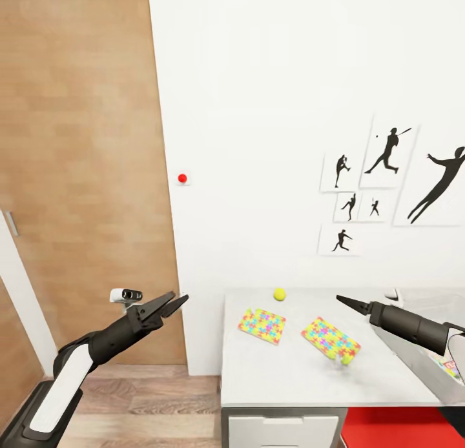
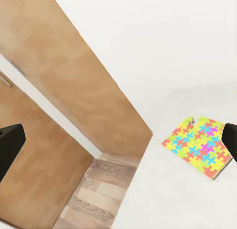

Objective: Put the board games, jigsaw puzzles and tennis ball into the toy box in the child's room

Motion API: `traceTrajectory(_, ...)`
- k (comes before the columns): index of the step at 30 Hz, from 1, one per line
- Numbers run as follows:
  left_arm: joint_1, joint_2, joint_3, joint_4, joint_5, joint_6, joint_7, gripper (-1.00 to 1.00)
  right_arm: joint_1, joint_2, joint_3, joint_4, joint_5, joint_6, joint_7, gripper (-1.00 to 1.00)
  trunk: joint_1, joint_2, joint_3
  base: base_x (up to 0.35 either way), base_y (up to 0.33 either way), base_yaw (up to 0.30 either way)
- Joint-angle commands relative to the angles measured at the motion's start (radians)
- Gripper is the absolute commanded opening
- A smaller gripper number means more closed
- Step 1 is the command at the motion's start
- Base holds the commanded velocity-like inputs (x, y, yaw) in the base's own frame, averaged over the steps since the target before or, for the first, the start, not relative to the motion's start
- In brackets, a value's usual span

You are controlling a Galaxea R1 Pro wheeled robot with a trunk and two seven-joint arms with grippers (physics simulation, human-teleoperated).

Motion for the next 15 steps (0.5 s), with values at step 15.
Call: traceTrajectory(15, 0.000, 0.001, -0.001, 0.039, 0.005, 0.005, 0.000, 1.00, -0.001, 0.001, -0.001, 0.001, 0.017, 0.003, 0.000, 1.00, 0.001, -0.001, 0.000, 0.171, 0.264, 0.000)
